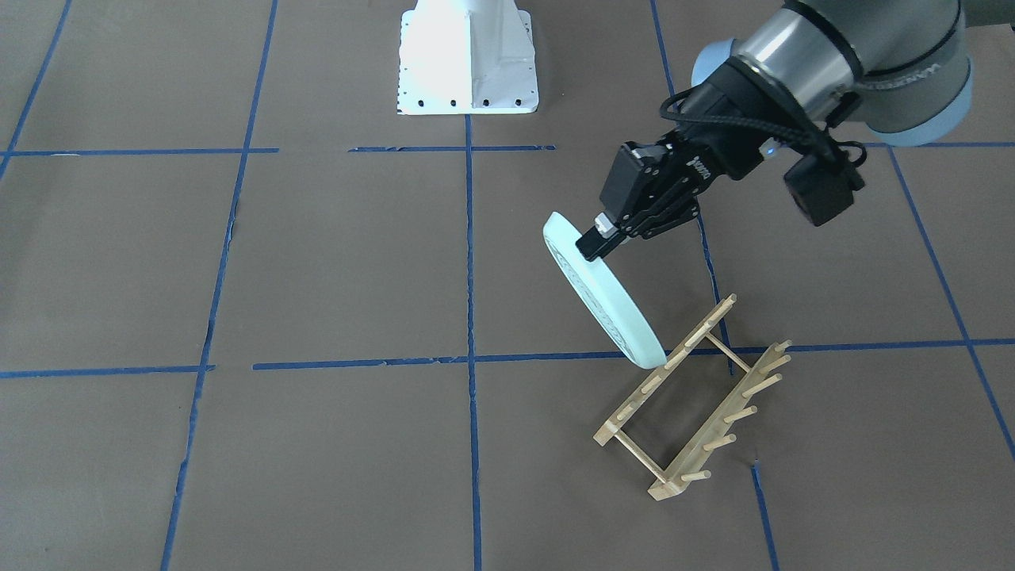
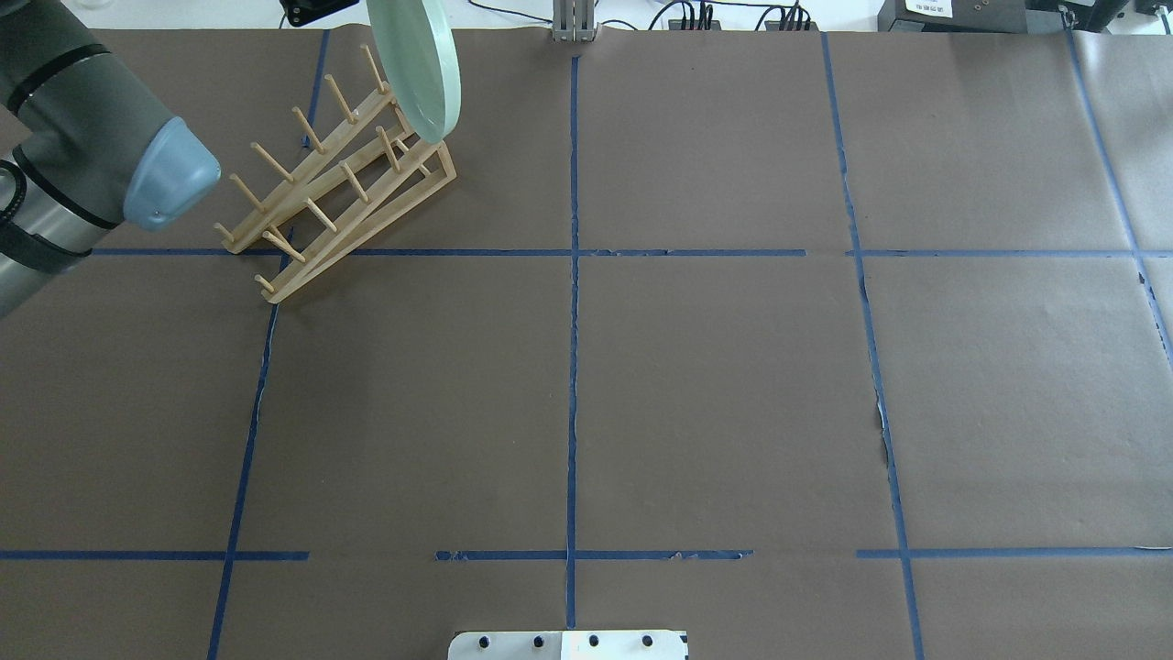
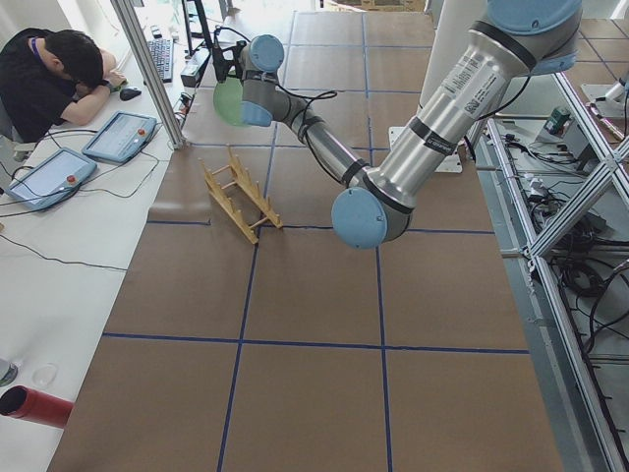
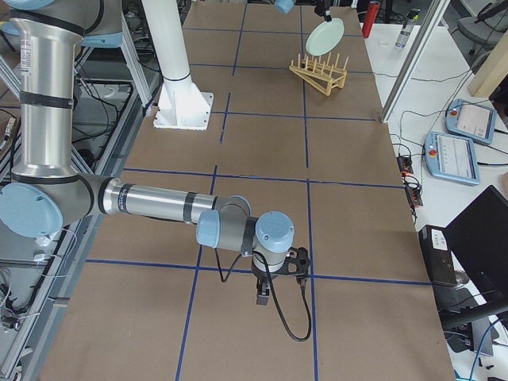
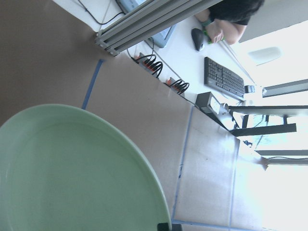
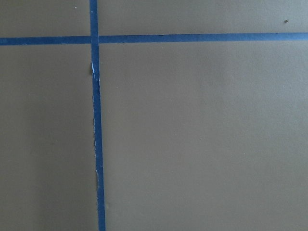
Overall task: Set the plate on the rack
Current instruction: 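Lift the plate upright with the left gripper toward the rack, then lower the upright plate between the rack's pegs with the left gripper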
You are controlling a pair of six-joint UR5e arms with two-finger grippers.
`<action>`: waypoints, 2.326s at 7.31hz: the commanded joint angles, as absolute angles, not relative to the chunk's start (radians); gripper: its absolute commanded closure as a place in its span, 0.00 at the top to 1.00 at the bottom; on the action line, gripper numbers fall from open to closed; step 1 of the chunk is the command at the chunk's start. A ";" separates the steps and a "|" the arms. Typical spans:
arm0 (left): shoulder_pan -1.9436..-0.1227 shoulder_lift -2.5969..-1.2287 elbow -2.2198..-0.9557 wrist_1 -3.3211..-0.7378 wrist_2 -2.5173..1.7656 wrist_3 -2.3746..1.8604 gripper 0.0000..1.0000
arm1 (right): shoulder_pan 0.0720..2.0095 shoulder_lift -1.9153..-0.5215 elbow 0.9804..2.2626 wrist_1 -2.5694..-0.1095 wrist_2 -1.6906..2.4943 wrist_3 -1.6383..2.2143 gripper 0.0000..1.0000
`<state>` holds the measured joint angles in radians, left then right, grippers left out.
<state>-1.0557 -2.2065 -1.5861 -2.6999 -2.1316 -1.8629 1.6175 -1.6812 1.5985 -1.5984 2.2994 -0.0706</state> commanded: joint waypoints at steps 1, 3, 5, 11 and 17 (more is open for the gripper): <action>-1.085 -2.148 -1.432 -3.057 -1.992 -1.931 0.00 | 1.618 -1.681 1.598 -1.598 2.299 -0.071 1.00; -1.083 -2.141 -1.352 -3.091 -1.889 -1.945 0.00 | 1.618 -1.681 1.600 -1.598 2.299 -0.071 1.00; -1.074 -2.140 -1.300 -3.093 -1.847 -1.947 0.00 | 1.617 -1.681 1.598 -1.598 2.299 -0.071 1.00; -1.011 -2.143 -1.290 -3.102 -1.766 -1.948 0.00 | 1.618 -1.681 1.598 -1.598 2.299 -0.071 1.00; -0.980 -2.095 -1.290 -3.117 -1.763 -1.937 0.00 | 1.617 -1.681 1.598 -1.598 2.299 -0.071 1.00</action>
<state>-0.9933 -2.1022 -1.2890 -3.1169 -1.7624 -1.9408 1.6180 -1.6812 1.5988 -1.5984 2.2994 -0.0706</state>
